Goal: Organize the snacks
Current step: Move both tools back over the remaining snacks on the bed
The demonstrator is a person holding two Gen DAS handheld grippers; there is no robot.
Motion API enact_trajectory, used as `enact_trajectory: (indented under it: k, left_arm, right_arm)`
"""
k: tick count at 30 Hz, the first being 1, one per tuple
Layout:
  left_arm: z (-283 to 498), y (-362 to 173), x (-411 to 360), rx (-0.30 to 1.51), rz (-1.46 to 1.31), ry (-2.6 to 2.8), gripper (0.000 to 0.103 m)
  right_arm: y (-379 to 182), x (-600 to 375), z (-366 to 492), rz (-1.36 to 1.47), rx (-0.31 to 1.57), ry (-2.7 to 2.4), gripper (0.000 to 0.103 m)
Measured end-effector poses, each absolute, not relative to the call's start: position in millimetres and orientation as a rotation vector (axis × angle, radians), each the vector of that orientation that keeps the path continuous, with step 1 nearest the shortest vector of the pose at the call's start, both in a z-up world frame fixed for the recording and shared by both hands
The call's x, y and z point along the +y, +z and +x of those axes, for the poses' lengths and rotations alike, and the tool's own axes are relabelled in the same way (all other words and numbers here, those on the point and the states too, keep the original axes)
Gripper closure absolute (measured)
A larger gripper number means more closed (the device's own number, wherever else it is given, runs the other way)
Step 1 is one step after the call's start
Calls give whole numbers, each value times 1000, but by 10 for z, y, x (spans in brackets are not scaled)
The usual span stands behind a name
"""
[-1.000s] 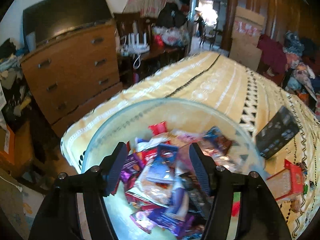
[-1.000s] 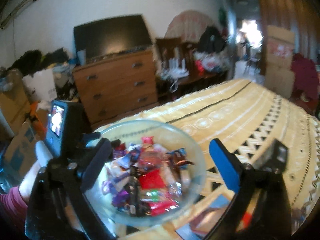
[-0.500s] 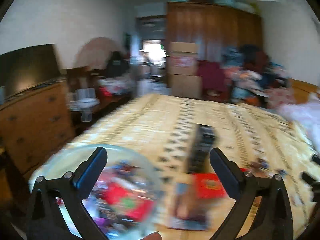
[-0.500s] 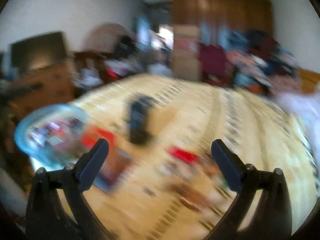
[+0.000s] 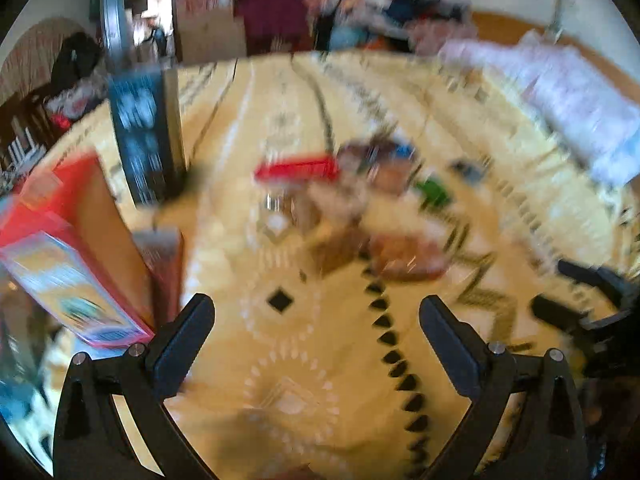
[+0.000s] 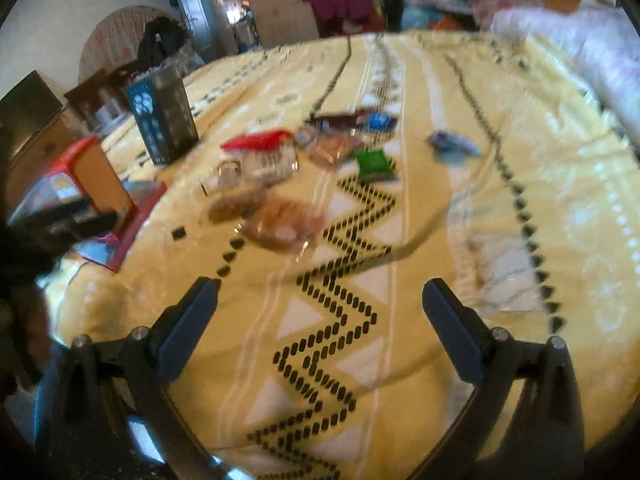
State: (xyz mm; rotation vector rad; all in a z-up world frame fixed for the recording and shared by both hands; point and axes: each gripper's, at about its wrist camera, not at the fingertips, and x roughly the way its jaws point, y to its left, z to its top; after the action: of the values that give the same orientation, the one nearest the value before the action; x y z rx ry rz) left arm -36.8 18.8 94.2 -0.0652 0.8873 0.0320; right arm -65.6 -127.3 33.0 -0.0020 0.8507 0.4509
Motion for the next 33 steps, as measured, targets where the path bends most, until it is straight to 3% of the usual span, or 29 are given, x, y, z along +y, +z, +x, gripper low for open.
enact_trajectory:
  k: [12, 33]
  left_arm:
    - [45, 43, 364, 1003, -118, 179, 0]
    - [48, -47, 352, 949, -114, 189, 0]
  right_arm:
    - [-361, -1142, -99, -74, 906, 513, 0]
    - [-546, -1069, 4, -126, 908, 478, 0]
